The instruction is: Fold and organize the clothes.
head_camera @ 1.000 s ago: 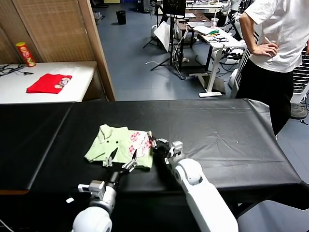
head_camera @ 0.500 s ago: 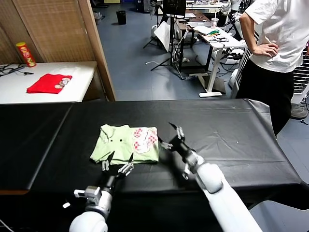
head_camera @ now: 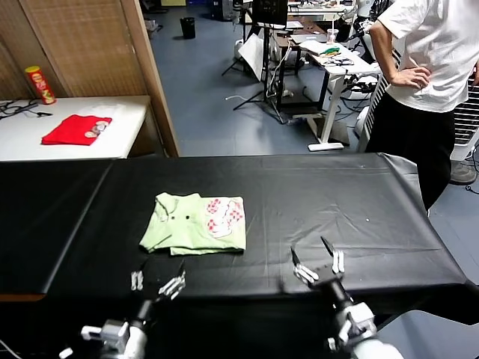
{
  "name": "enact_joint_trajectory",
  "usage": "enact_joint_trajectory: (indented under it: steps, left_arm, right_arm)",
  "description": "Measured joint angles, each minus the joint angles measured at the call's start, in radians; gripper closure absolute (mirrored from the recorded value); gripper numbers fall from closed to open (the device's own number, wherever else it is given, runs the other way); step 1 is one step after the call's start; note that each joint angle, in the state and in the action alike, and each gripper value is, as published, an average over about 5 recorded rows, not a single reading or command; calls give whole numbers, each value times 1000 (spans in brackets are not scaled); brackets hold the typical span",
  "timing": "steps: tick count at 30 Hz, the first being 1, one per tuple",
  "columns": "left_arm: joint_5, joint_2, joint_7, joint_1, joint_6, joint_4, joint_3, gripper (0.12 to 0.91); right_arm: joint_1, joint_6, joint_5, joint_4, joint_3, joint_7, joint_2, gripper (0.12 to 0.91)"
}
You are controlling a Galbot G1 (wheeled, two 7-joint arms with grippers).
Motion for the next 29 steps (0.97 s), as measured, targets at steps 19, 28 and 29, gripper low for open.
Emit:
enact_joint_trajectory:
  steps: [19,28,29]
  left_arm:
    - [-88,25,-19,315,29,-138,-138,232]
    - [-94,27,-16,327,31,-150,-154,232]
    - [-94,27,-16,327,32,-150,-154,232]
  right_arm:
    - [-422,-88,-19,258,29,190,34,227]
    - [-441,-91,-18,268,24,190,34,227]
    - [-442,-91,-18,268,24,190,34,227]
